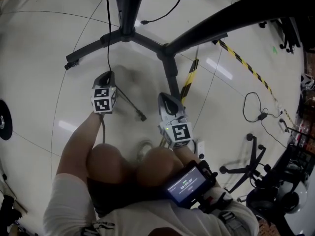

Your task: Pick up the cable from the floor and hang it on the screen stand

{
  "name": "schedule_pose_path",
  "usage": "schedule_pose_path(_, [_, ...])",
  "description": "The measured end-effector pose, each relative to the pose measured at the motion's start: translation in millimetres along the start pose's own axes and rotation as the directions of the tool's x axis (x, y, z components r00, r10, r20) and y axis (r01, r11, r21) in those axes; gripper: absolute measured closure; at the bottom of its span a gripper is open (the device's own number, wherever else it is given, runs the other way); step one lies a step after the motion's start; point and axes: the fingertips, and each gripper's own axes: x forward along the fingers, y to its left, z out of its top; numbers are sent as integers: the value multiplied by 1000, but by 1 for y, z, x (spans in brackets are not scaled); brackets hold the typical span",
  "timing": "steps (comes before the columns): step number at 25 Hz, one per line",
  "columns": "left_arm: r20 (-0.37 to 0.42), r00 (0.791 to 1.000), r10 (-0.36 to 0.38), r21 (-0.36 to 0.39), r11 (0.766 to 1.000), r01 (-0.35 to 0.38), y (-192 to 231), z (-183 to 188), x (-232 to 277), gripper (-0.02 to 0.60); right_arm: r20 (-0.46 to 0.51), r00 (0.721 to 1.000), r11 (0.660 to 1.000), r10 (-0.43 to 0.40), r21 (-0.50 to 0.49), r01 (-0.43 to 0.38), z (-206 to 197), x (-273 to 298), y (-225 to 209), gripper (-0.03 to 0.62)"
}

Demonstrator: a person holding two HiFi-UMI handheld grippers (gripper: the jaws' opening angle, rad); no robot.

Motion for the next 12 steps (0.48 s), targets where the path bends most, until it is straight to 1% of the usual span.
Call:
schedule_pose_path(3, [58, 998, -16, -5, 1000, 17, 6, 24, -19, 575, 8, 1000, 1000, 25, -1, -25, 8, 9, 6, 579])
schedule_pose_path(6, [102, 995, -17, -13, 1000, 18, 11, 53, -45, 577, 6, 999, 999, 41, 8, -41, 26, 12, 12, 579])
schedule_pose_path(8, [125, 992, -6, -24, 1000, 9, 13, 76, -68, 577, 3, 998, 998, 58, 7, -58, 49, 9, 20, 579])
schedule_pose_path(12, [162, 987, 10, -40, 999, -3, 10, 130, -120, 577, 6, 997, 997, 80, -1, -80, 112, -10, 38, 580])
